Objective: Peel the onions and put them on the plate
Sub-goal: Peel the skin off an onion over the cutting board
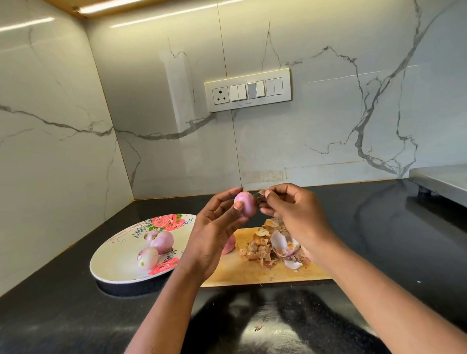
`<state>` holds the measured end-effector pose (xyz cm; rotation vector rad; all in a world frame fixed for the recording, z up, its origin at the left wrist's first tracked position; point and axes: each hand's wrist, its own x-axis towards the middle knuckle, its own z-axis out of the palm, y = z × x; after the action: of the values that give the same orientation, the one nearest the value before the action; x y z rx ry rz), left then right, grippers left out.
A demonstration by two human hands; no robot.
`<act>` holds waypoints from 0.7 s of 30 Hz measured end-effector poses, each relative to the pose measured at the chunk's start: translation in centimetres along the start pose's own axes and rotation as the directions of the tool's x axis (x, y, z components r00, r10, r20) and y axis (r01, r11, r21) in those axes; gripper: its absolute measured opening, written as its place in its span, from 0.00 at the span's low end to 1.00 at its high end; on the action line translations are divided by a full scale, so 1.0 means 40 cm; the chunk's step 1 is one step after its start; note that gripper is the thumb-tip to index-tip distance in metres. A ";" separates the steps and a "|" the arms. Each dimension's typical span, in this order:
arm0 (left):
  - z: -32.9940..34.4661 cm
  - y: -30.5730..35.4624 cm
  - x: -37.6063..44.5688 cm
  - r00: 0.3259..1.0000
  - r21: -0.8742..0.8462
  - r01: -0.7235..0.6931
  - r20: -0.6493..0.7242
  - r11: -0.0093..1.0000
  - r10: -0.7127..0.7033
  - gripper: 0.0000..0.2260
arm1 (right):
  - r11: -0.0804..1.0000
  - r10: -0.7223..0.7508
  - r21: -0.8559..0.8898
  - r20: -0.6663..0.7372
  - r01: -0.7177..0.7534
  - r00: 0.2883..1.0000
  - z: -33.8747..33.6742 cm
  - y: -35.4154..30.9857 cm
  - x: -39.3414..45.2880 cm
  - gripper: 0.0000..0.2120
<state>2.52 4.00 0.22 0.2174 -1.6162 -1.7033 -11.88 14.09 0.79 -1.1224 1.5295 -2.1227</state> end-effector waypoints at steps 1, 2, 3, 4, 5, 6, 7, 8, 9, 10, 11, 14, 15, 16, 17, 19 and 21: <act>0.000 0.001 0.000 1.000 -0.011 -0.002 -0.003 1.000 0.002 0.18 | 0.995 0.043 0.092 -0.010 -0.042 0.999 -0.002 -0.003 0.002 0.03; 0.000 0.002 0.001 1.000 -0.015 -0.003 -0.008 1.000 0.003 0.18 | 0.989 0.069 0.131 -0.018 -0.066 0.997 -0.003 -0.005 0.004 0.03; 0.000 0.002 0.000 1.000 -0.011 -0.005 -0.014 1.000 0.005 0.18 | 0.995 0.062 0.083 -0.029 -0.059 0.998 -0.009 -0.003 0.007 0.04; -0.001 0.002 0.001 1.000 -0.003 -0.006 -0.021 1.000 0.006 0.18 | 0.997 0.015 -0.073 -0.033 -0.017 0.999 -0.019 0.003 0.011 0.04; -0.001 0.001 0.002 1.000 0.008 -0.008 -0.027 1.000 0.009 0.18 | 0.957 -0.054 -0.285 -0.005 0.050 0.999 -0.030 0.010 0.013 0.05; -0.002 -0.001 0.002 0.999 0.021 -0.009 -0.034 1.000 0.010 0.18 | 0.871 -0.113 -0.474 0.060 0.128 0.992 -0.035 0.012 0.010 0.06; -0.004 -0.003 0.003 0.999 0.037 -0.010 -0.040 0.999 0.011 0.19 | 0.785 -0.150 -0.587 0.128 0.197 0.980 -0.035 0.015 0.006 0.06; -0.005 -0.004 0.003 0.999 0.054 -0.009 -0.045 0.998 0.011 0.19 | 0.737 -0.163 -0.631 0.182 0.243 0.970 -0.033 0.016 0.004 0.05; -0.006 -0.005 0.004 0.999 0.073 -0.008 -0.052 0.997 0.012 0.19 | 0.722 -0.168 -0.639 0.210 0.265 0.963 -0.032 0.020 0.004 0.05; -0.006 -0.006 0.005 0.998 0.091 -0.007 -0.058 0.996 0.012 0.19 | 0.723 -0.168 -0.636 0.218 0.271 0.961 -0.031 0.021 0.004 0.08; -0.007 -0.008 0.005 0.998 0.109 -0.008 -0.063 0.994 0.015 0.19 | 0.756 -0.165 -0.601 0.208 0.260 0.964 -0.029 0.018 0.004 0.09; -0.005 -0.008 0.004 0.998 0.152 -0.013 -0.061 0.988 0.023 0.19 | 0.930 -0.095 -0.338 0.153 0.143 0.984 -0.019 0.002 0.007 0.08; -0.003 -0.009 0.003 0.998 0.153 -0.015 -0.056 0.988 0.024 0.19 | 0.959 -0.073 -0.260 0.152 0.111 0.986 -0.014 0.000 0.005 0.10; -0.001 -0.008 0.002 0.999 0.146 -0.014 -0.050 0.989 0.022 0.19 | 0.970 -0.069 -0.222 0.157 0.103 0.985 -0.009 0.000 0.002 0.11; 0.000 -0.007 0.001 0.999 0.137 -0.012 -0.041 0.990 0.018 0.19 | 0.973 -0.071 -0.206 0.155 0.102 0.985 -0.005 0.001 0.000 0.11; 0.003 -0.005 0.000 1.000 0.125 -0.004 -0.021 0.992 0.006 0.20 | 0.982 -0.071 -0.164 0.136 0.093 0.988 -0.005 0.004 -0.001 0.08; 0.001 -0.006 -0.001 1.000 0.141 -0.005 -0.016 0.990 0.007 0.20 | 0.994 -0.058 -0.087 0.122 0.069 0.991 -0.006 0.000 -0.004 0.06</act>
<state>2.46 4.03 -0.01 0.2950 -1.7244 -1.5802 -11.96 14.33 0.69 -1.3211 1.5695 -2.0039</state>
